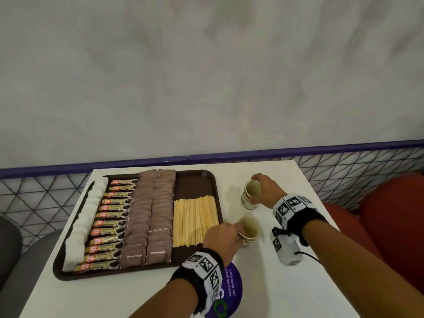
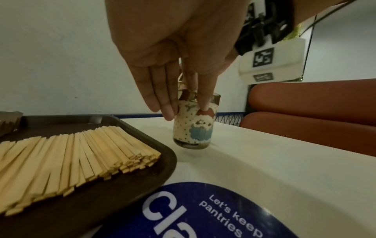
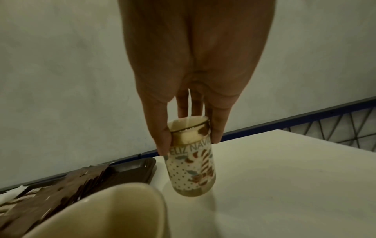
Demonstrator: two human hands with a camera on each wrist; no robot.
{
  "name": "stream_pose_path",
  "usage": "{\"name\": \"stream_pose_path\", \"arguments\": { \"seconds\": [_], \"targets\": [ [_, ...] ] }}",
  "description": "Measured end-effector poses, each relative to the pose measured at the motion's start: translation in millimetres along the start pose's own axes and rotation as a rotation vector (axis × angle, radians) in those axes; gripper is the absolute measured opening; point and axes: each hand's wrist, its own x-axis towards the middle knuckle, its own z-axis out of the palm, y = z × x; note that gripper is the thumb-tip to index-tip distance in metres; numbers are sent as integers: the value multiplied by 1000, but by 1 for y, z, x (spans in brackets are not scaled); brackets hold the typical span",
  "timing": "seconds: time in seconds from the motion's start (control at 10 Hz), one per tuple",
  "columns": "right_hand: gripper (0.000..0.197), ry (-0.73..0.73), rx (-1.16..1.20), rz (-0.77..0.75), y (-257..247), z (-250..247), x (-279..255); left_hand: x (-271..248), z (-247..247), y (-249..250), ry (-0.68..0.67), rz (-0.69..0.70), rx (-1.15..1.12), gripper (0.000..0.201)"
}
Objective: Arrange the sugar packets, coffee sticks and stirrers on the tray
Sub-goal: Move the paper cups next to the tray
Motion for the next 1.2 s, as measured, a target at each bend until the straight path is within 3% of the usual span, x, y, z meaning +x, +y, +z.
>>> {"name": "stream_pose_path", "arguments": {
  "seconds": [0.4,0.5,0.7,1.0,1.2],
  "targets": [
    [75,-70,35,-81,-18,43,26,6,22,-18,86,-43,41,33],
    [82,-40,82,-80,-16,41,24,5,24,-19,157,-76,-84,40],
    [77,-5,150,-2,-14,36,22,11,32,-24,189,-187,-327,66],
    [75,-5,194,-4,-20,38,23,21,43,-31,221,-222,-372,59],
    [83,-1,278,-7,-15,37,20,15,37,-32,187,-263,-444,68]
  ]
}}
